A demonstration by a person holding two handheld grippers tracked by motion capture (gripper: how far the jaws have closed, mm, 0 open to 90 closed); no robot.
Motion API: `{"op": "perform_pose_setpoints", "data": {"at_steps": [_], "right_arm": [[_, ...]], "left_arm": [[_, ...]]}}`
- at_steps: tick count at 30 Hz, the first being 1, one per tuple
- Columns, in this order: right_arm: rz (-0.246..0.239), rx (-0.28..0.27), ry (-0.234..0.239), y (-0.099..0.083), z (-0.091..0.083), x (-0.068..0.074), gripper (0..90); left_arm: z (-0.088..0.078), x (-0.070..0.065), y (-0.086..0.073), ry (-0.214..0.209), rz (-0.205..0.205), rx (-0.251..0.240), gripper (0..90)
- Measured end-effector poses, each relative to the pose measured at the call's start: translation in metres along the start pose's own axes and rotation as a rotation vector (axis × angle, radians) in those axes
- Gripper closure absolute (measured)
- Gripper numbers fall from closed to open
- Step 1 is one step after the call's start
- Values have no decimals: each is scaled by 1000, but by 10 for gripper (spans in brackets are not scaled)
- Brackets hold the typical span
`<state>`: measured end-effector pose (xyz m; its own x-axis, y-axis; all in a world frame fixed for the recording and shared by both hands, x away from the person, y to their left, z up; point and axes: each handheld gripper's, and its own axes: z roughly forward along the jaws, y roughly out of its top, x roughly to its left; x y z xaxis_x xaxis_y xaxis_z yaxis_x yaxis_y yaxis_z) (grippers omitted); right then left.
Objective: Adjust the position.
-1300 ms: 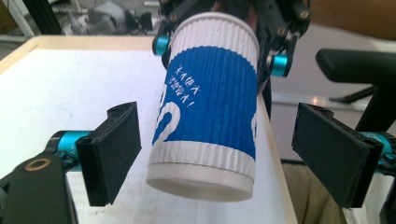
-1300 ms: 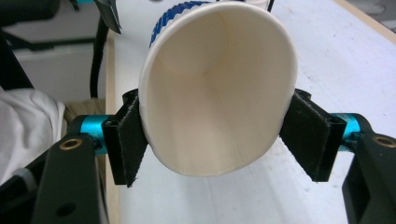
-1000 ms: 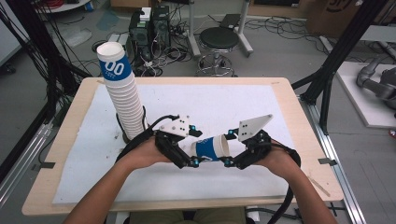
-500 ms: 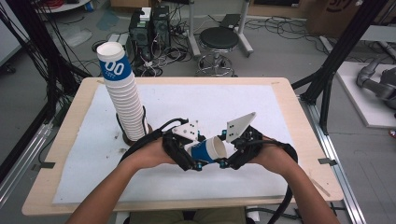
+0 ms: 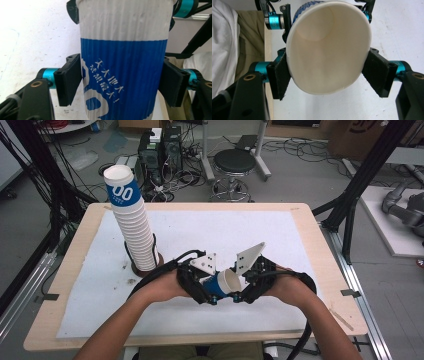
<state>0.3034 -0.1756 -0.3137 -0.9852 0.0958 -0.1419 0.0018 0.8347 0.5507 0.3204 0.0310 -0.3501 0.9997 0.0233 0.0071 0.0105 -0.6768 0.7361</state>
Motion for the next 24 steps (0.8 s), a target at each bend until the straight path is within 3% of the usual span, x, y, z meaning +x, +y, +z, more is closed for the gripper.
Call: {"op": "perform_pose_setpoints", "data": {"at_steps": [5,9,17,18,20,21,22,24], "right_arm": [[8,2,3,-2,1,-1,277],[25,-27,13,-6,1,-1,249],[106,-248,24,-21,-8,-5,213],[106,-248,24,-21,-8,-5,213],[126,-299,16,-26,-12,-6,212],[154,-358,12,-32,-16,-6,210],[164,-384,1,-35,-18,-7,207],[202,-432,-14,-42,-22,-8,207]], "left_arm": [[1,0,0,-12,-2,1,300],[1,1,-2,-14,-3,-20,291],[-3,3,-10,-19,-27,-84,291],[-4,3,-12,-19,-36,-95,291],[-5,5,-16,-14,-48,-131,288],[-7,6,-21,-4,-68,-187,277],[-7,8,-23,-1,-79,-212,274],[-8,9,-26,3,-88,-230,273]]}}
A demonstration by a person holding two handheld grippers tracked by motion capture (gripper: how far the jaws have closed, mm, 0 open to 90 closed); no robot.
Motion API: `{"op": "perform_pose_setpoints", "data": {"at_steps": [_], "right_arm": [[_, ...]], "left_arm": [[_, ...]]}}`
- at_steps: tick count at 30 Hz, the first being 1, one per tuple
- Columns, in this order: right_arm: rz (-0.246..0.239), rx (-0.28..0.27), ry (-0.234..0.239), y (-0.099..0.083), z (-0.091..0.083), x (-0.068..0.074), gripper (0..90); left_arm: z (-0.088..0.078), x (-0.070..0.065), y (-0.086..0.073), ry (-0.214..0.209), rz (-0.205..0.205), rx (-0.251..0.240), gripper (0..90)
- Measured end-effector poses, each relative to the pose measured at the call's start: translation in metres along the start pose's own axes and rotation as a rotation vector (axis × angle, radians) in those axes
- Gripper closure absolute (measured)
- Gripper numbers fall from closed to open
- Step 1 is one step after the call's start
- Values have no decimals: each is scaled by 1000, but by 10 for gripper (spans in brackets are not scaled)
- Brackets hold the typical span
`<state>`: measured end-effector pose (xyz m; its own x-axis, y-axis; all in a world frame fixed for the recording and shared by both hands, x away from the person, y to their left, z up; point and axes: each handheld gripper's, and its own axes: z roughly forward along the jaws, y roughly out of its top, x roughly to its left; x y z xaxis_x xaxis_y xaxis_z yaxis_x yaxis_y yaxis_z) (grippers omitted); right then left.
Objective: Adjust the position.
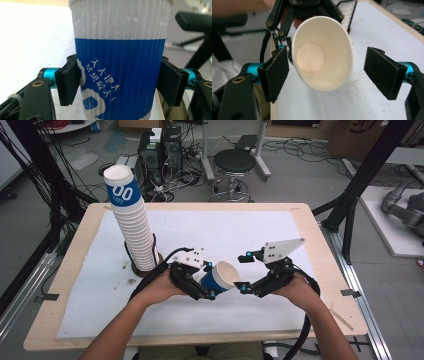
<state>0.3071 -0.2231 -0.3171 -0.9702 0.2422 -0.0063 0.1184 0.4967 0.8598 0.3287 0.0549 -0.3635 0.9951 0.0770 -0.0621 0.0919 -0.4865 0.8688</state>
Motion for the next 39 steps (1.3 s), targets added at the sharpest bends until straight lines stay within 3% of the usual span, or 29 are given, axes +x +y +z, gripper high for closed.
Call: {"op": "perform_pose_setpoints", "data": {"at_steps": [4,5,6,11,20,29,33,36,39], "right_arm": [[77,-79,-35,-12,-12,-5,207],[77,-79,-35,-12,-12,-5,207],[111,-100,-49,-19,-16,-7,207],[160,-122,-86,-36,-25,-10,207],[220,-140,-156,-62,-36,-13,207],[258,-141,-202,-79,-39,-14,207],[257,-147,-238,-84,-41,-13,207],[258,-155,-257,-87,-41,-11,207],[252,-161,-294,-89,-41,-11,207]], "left_arm": [[-4,6,-11,47,-20,-107,271],[-4,6,-11,47,-20,-107,271],[-5,8,-15,68,-37,-165,271],[-9,13,-22,118,-45,-260,265],[-7,18,-29,137,-62,-329,265],[-7,22,-30,161,-37,-392,267],[-6,29,-33,210,-55,-479,267],[-5,33,-34,230,-71,-509,266],[-2,41,-36,262,-84,-580,266]]}}
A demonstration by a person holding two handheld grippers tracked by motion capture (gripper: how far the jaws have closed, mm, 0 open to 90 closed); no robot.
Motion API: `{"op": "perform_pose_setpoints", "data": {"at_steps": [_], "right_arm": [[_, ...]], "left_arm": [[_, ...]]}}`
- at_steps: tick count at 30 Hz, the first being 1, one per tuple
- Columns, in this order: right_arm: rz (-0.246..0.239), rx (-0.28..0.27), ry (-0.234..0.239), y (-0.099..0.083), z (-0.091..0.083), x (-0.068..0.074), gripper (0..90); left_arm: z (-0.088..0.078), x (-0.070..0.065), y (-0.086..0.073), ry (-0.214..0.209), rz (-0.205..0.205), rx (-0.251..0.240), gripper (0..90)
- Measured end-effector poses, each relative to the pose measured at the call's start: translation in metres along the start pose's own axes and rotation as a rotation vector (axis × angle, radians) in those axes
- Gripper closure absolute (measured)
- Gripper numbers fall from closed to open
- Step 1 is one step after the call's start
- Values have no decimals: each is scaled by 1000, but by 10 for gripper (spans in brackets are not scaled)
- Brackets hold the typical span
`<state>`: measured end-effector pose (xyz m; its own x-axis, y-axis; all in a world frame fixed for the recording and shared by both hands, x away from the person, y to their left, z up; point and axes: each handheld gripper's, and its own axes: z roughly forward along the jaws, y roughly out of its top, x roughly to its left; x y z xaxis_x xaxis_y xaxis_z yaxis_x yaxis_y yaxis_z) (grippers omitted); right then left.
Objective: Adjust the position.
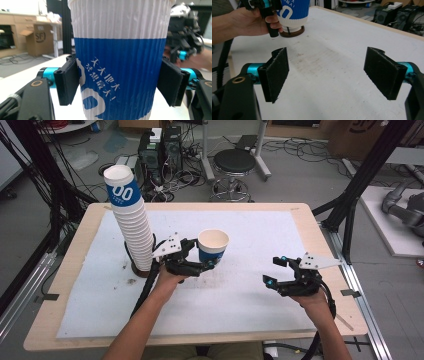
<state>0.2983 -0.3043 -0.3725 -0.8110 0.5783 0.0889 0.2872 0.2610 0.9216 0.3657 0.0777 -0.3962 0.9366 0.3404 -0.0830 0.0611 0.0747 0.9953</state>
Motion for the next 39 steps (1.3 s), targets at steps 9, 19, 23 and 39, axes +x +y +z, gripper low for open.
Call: {"op": "perform_pose_setpoints", "data": {"at_steps": [9,19,23,39], "right_arm": [[-5,1,-54,-5,-1,-2,207],[-5,6,-67,-6,1,-5,207],[-3,6,-70,-6,2,-5,208],[-1,-1,-69,-6,-4,-6,208]], "left_arm": [[10,4,-3,32,12,-48,267],[11,10,0,66,3,-40,269],[16,12,12,69,20,-46,268],[20,16,7,79,-10,-42,267]]}}
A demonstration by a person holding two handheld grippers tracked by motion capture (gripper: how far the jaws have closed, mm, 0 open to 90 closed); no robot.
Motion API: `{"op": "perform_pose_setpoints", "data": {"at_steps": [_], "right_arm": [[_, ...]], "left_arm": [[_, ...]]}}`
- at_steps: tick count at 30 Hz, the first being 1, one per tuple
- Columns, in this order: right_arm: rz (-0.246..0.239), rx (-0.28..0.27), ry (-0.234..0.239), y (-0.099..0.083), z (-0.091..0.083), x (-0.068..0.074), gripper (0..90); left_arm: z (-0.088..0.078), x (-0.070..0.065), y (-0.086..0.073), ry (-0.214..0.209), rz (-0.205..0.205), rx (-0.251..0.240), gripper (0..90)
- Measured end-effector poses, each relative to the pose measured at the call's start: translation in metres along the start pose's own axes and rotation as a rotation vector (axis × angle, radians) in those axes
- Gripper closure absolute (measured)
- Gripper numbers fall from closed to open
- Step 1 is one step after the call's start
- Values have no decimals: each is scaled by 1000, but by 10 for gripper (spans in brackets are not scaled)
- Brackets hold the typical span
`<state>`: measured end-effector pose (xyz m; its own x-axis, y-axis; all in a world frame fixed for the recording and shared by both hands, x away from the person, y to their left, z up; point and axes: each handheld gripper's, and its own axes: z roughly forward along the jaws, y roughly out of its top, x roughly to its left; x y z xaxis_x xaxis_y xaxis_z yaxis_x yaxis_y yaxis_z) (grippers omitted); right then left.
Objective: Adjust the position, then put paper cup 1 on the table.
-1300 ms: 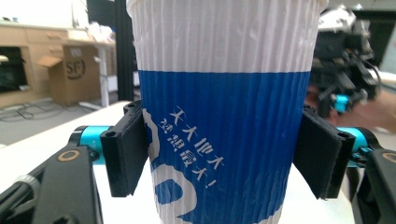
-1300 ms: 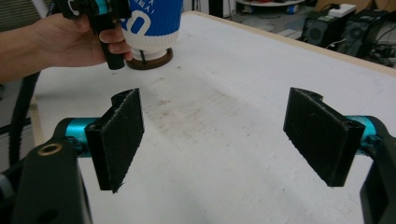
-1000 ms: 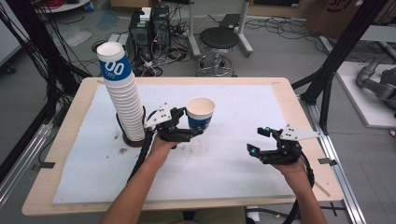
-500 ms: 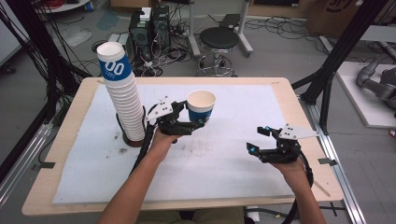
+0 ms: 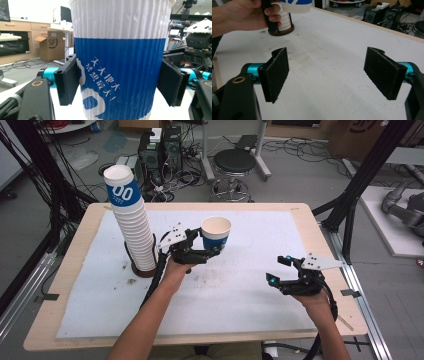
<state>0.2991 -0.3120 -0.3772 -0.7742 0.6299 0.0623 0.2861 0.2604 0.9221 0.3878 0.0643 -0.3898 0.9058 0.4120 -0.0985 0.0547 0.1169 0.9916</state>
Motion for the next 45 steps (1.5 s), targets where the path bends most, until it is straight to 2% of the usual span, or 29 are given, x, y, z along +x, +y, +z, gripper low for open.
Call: {"op": "perform_pose_setpoints", "data": {"at_steps": [5,11,15,18,20,26,31,38,40,45], "right_arm": [[-6,-2,0,0,1,0,208],[-8,1,8,2,3,2,208],[-5,-3,9,2,2,2,208],[-6,5,8,0,3,1,208],[-11,3,4,-1,3,1,207],[-9,-1,-1,-1,1,-1,208],[-9,-5,1,-1,-2,2,207],[-6,-8,0,-2,-3,0,207],[0,-11,0,-1,-5,0,207],[-3,-21,0,-1,-6,-1,207]], "left_arm": [[1,-3,0,-9,9,11,267],[2,-3,-1,5,7,8,267],[5,0,-2,18,9,0,267],[7,7,-8,41,-8,5,265],[8,8,-9,42,-16,2,266],[20,11,-2,30,-12,-4,266],[31,20,-2,46,-15,14,265],[45,33,-14,60,-47,38,264],[49,39,-24,70,-79,51,265],[54,45,-38,86,-95,74,265]]}}
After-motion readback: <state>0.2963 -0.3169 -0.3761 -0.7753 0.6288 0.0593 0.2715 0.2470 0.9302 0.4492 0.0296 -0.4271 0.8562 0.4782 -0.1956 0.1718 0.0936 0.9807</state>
